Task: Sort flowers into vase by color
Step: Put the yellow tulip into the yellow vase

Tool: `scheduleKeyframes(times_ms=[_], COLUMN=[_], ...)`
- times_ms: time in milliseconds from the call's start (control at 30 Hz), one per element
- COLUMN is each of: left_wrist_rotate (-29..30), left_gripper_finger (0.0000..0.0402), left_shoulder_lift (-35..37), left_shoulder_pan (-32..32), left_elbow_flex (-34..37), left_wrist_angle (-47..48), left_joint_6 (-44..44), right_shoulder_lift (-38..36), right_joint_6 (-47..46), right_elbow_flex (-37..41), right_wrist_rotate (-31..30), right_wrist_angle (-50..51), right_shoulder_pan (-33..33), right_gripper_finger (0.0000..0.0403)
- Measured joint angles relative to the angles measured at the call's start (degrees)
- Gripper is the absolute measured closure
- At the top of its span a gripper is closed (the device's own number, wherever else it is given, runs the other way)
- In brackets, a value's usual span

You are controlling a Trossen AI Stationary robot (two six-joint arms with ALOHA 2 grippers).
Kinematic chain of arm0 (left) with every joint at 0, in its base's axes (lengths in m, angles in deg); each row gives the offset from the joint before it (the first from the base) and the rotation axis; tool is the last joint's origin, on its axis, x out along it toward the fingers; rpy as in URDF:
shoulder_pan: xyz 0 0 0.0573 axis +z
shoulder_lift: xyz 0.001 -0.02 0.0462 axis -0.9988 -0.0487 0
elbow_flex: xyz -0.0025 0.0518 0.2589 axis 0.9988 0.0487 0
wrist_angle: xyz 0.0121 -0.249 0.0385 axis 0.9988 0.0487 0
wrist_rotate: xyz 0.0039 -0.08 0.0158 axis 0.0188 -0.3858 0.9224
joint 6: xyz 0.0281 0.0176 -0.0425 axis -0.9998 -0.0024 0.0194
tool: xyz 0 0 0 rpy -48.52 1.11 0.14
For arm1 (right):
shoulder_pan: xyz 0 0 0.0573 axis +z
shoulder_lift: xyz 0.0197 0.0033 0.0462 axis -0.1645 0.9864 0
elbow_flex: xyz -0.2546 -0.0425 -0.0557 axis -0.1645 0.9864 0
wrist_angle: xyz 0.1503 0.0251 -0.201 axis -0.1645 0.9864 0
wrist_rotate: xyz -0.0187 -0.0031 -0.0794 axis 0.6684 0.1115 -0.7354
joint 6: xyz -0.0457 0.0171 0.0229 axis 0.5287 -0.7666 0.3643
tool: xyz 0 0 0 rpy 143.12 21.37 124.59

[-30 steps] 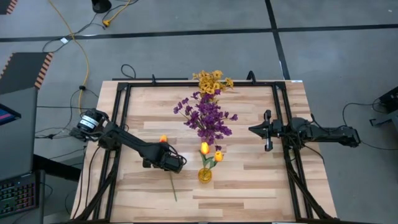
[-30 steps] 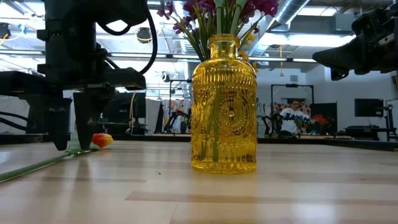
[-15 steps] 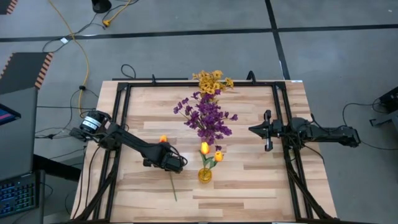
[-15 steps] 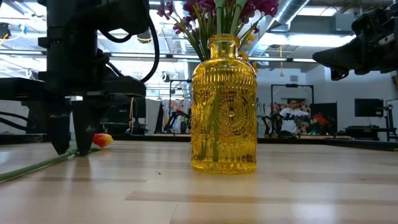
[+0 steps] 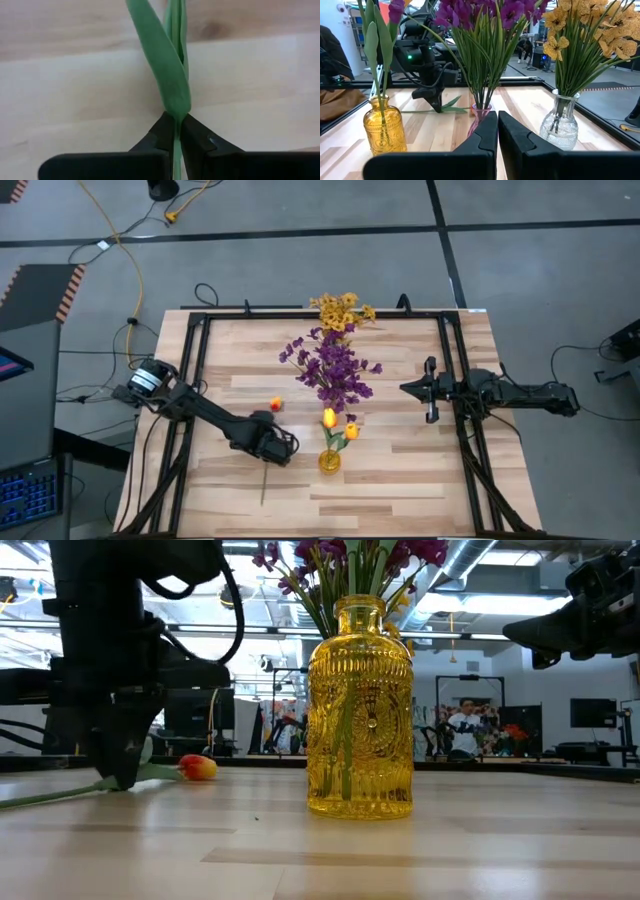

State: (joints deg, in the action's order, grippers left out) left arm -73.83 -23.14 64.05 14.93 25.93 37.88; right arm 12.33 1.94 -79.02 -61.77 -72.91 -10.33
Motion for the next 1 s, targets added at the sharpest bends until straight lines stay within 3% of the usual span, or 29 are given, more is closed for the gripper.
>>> scheduleKeyframes(times_ms=[267, 467, 733, 1000], left_wrist_rotate=[8.81, 18.63, 32.79, 43.73], left_gripper_finger=[0.0400, 0.0401, 0.0401, 0.0401], left_shoulder_lift=[4.12, 8.83, 13.20, 15.25], left_shoulder_pan=[-3.19, -6.79, -11.10, -13.40], left_elbow_flex=[0.00, 0.00, -0.02, -0.04], left_wrist_angle=[1.32, 3.04, 2.85, -3.70], left_joint_6=[1.98, 1.01, -6.58, -20.99], right_shoulder_lift=[-0.01, -0.01, -0.02, -0.01], right_joint_6=[0.02, 0.02, 0.02, 0.02], right_elbow_flex=[0.00, 0.01, -0.01, 0.01], right_wrist_rotate=[0.00, 0.00, 0.00, 0.00], right_wrist_angle=[-0.01, 0.01, -0.02, 0.00], right_shoulder_pan=[0.00, 0.00, 0.00, 0.00], right_gripper_finger=[0.0360, 0.0360, 0.0360, 0.0360])
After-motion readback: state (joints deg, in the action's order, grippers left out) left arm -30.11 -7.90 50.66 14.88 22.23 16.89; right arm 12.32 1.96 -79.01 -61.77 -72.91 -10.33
